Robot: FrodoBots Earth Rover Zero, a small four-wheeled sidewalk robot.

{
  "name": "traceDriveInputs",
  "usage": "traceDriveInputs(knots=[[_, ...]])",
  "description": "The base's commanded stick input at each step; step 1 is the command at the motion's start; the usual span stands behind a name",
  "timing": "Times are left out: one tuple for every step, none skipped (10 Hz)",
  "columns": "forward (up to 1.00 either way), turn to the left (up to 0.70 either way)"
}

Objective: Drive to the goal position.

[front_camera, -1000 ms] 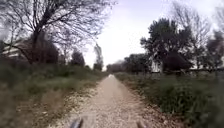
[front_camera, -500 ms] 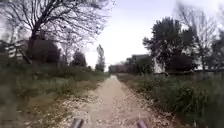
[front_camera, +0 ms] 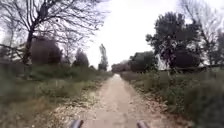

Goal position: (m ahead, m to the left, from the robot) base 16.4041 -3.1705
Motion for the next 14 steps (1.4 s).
traceDriveInputs(knots=[[0.7,0.0],[0.7,0.0],[0.7,0.0],[0.7,0.0],[0.7,0.0],[0.7,0.0],[0.7,0.0],[0.7,0.0],[0.7,-0.11],[0.7,-0.25],[0.7,-0.32],[0.7,-0.06],[0.7,0.0],[0.7,0.0]])
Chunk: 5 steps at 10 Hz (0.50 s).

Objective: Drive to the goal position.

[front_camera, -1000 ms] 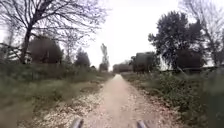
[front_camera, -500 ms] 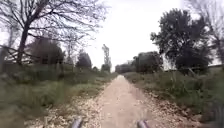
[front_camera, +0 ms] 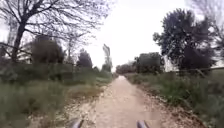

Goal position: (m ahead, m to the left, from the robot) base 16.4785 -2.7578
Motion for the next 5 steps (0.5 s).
traceDriveInputs(knots=[[0.7,0.0],[0.7,0.0],[0.7,0.0],[0.7,0.0],[0.7,0.0]])
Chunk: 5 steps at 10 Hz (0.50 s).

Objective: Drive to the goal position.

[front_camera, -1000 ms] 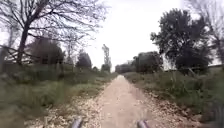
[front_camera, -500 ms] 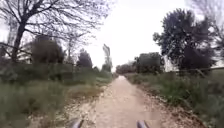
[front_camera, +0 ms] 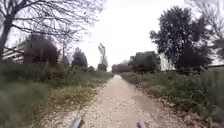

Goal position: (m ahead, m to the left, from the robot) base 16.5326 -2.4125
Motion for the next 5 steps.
traceDriveInputs(knots=[[0.7,-0.06],[0.7,-0.35],[0.7,-0.31],[0.7,-0.01],[0.7,0.0]])
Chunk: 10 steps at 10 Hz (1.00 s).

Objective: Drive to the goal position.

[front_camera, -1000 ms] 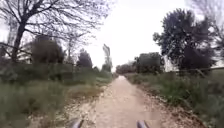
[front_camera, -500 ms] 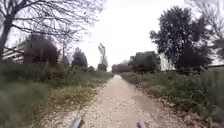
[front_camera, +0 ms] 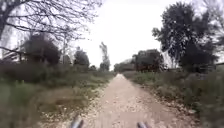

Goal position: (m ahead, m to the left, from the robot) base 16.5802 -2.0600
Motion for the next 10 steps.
traceDriveInputs(knots=[[0.7,0.0],[0.7,0.0],[0.7,0.0],[0.7,0.0],[0.7,0.0],[0.7,0.0],[0.7,0.0],[0.7,0.0],[0.7,0.0],[0.7,0.0]])
